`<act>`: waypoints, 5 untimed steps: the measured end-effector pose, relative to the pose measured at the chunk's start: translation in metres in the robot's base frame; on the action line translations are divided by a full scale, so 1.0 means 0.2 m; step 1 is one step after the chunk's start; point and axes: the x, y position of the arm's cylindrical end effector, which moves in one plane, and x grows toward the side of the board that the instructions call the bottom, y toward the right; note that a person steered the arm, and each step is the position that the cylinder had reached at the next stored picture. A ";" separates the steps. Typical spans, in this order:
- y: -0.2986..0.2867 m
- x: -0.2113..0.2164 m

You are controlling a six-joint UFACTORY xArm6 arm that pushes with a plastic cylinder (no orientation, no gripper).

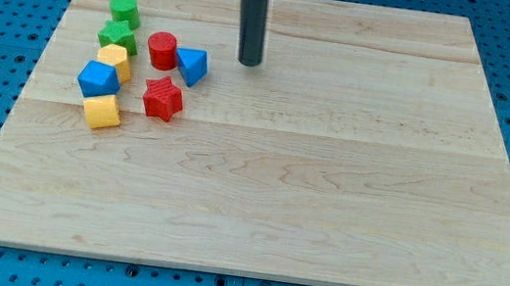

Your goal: Push the blue triangle into the red circle

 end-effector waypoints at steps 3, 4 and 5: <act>-0.30 0.16; -0.45 0.13; -0.46 -0.03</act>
